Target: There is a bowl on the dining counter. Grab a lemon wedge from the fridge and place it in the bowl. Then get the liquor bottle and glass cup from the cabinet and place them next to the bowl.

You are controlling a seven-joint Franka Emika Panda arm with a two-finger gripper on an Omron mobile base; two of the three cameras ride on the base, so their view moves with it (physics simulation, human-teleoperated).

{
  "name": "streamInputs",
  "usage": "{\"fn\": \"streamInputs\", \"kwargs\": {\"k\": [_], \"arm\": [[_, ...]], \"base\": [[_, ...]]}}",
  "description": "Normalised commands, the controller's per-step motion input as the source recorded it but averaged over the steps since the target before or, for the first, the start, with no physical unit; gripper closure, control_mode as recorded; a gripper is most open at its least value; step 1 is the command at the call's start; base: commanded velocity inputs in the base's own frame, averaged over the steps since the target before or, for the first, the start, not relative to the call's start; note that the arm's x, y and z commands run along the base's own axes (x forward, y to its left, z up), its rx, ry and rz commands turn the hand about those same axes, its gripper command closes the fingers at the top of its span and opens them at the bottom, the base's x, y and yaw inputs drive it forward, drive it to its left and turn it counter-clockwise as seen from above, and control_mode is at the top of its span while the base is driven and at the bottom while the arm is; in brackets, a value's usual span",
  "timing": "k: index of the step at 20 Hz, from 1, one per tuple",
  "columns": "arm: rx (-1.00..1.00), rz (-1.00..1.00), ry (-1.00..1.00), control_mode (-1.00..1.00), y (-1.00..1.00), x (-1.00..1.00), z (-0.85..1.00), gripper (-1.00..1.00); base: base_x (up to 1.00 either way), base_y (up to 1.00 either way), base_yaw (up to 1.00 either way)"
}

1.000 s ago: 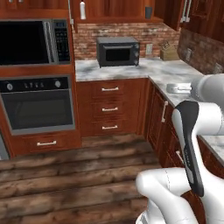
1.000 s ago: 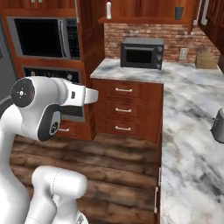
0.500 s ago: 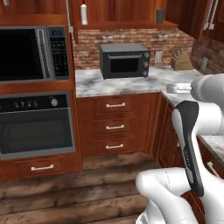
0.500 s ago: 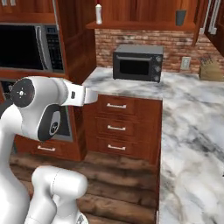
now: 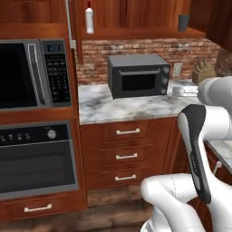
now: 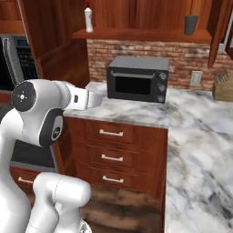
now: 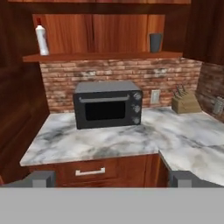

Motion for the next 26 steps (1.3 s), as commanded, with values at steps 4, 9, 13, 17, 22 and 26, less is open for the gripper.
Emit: {"fn": "streamInputs", "kwargs": {"k": [4, 9, 13, 17, 22, 26], "arm": [[0.0, 0.0, 0.0, 1.0, 0.0, 0.0, 0.0, -1.0], [0.0, 0.0, 0.0, 1.0, 0.0, 0.0, 0.0, -1.0], [0.0, 0.0, 0.0, 1.0, 0.0, 0.0, 0.0, -1.0], [0.0, 0.0, 0.0, 1.0, 0.0, 0.0, 0.0, -1.0], [0.0, 0.0, 0.0, 1.0, 0.0, 0.0, 0.0, -1.0], [0.0, 0.0, 0.0, 1.0, 0.0, 0.0, 0.0, -1.0]], "base": [[1.0, -0.1, 0.0], [0.94, -0.17, 0.0], [0.59, -0.23, 0.0], [0.3, -0.22, 0.0], [0.65, -0.1, 0.0], [0.31, -0.2, 0.0]]}}
